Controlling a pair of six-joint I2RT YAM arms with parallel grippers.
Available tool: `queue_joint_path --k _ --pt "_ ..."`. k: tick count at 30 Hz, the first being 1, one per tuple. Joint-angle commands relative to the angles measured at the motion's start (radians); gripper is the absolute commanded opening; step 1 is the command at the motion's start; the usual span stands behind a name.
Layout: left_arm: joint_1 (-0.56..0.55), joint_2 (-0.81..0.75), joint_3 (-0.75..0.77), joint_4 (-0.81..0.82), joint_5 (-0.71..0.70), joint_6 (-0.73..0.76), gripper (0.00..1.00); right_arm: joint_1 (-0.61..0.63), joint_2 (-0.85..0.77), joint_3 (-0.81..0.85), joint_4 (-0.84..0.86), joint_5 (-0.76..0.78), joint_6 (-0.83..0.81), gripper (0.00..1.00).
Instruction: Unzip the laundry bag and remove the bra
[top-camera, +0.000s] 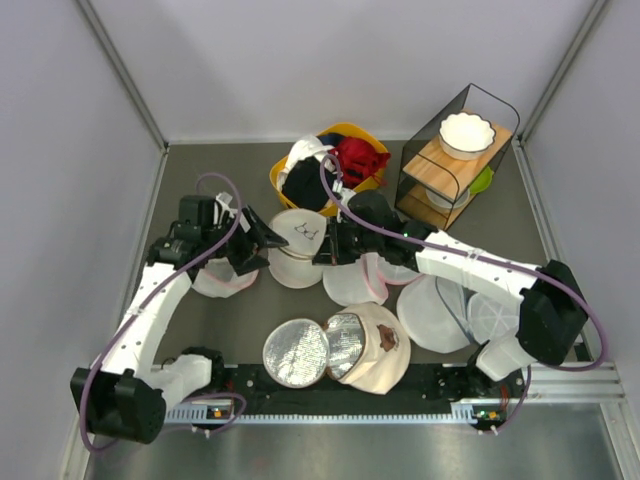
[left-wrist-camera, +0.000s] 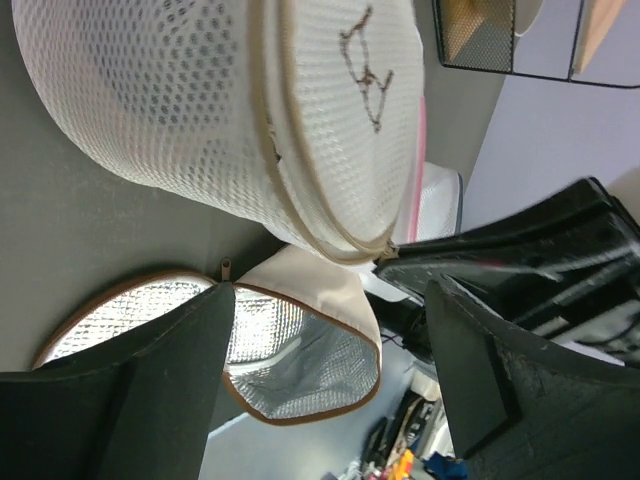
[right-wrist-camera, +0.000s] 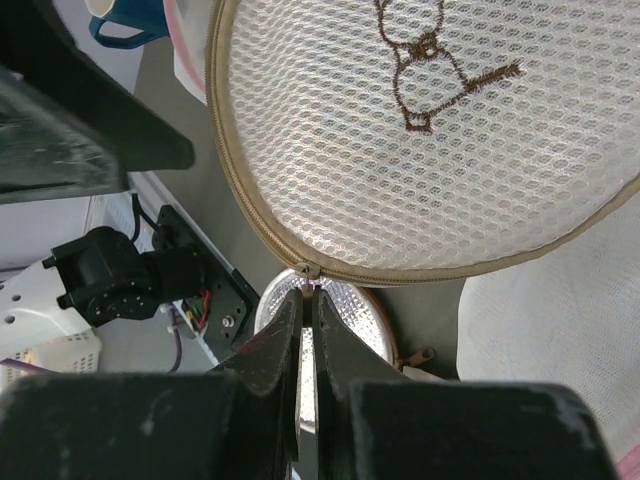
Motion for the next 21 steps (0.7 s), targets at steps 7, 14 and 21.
queue_joint_path --k 7,14,21 --pt "-0.078 0.128 -0.052 0.295 0.01 -0.176 0.45 0.004 -0.024 -0.016 0.043 0.017 0.002 0.0" --pt "-0.01 0.09 0.046 0.089 -0.097 -0.035 0.0 -0.082 -0.086 -0.146 0.042 0.106 -0.047 0.0" --pt "0.026 0.11 0.102 0.039 -0.179 0.036 0.0 -0.107 -0.171 -0.2 0.045 0.117 -0.084 0.0"
